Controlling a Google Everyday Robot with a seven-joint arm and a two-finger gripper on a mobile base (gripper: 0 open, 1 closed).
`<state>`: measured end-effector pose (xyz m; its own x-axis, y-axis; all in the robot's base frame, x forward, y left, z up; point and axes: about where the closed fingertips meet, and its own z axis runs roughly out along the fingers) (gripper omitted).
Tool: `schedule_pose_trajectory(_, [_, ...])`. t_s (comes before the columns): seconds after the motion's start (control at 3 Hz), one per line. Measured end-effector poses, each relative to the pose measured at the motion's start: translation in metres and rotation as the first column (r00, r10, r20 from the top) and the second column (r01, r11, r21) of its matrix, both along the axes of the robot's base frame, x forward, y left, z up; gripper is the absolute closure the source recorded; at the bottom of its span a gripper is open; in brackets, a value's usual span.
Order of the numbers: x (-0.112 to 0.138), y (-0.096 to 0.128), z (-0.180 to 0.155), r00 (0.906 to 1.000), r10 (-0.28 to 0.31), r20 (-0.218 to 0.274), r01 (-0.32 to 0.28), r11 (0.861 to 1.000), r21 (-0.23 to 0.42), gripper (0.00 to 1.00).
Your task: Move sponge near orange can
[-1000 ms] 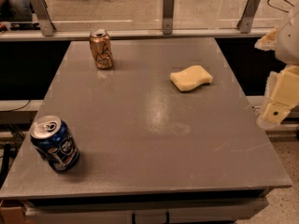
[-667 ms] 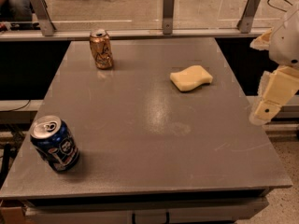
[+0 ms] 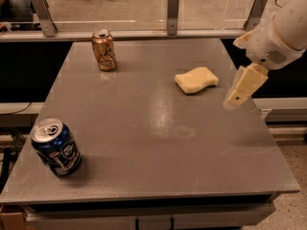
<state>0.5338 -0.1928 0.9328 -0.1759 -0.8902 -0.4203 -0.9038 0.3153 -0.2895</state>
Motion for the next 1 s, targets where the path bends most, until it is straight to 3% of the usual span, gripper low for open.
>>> schedule_pose_trajectory(0.33, [0.038,0.012,-0.018,0.9998,-0.02,0.01,0.019,0.996,0.09,0.0])
schedule_pose_trajectory(1.0, [0.082,0.04,-0.062,0.9978,-0.053,-0.039,0.06,0.974,0.217,0.0])
